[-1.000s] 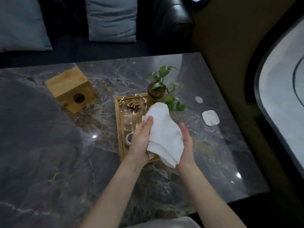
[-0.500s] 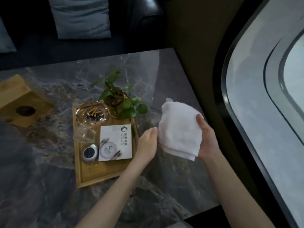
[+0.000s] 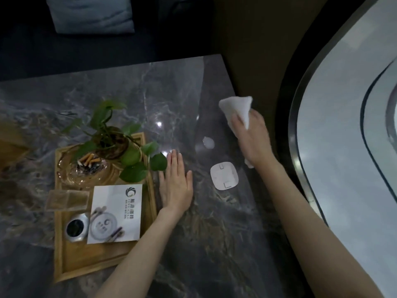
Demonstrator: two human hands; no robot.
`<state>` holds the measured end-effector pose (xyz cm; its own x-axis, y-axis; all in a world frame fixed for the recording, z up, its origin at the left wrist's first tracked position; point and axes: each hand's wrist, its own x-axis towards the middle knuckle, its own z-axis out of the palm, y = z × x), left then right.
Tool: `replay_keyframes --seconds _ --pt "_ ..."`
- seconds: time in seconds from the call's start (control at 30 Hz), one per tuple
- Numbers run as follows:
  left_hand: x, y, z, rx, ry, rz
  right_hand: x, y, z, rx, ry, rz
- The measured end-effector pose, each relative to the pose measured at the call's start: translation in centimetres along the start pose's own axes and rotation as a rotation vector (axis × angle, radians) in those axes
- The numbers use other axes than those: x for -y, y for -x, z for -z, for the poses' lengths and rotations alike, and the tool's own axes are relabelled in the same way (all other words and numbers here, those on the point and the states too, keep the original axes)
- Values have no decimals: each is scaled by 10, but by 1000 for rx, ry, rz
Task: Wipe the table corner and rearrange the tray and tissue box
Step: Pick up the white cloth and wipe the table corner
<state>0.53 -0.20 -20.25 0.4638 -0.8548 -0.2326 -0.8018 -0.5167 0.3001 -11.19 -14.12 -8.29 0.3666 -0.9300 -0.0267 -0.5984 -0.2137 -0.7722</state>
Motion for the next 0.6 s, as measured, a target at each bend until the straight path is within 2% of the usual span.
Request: replay_keyframes --seconds 0.07,0.13,0.27,0.43,0.6 --pt "0 -1 -2 -25 -53 -2 -11 -7 -24 195 148 92" --pt "0 -2 -3 -32 -76 -2 -23 -5 -48 365 145 94" --pt "-2 -2 -2 -26 -65 -13 -41 -1 -87 289 330 139" --pt "-2 -2 -2 -25 -113 -34 -56 6 -115 283 628 59" --pt "-2 -2 -4 -30 -152 -114 -66 -1 -114 243 646 96"
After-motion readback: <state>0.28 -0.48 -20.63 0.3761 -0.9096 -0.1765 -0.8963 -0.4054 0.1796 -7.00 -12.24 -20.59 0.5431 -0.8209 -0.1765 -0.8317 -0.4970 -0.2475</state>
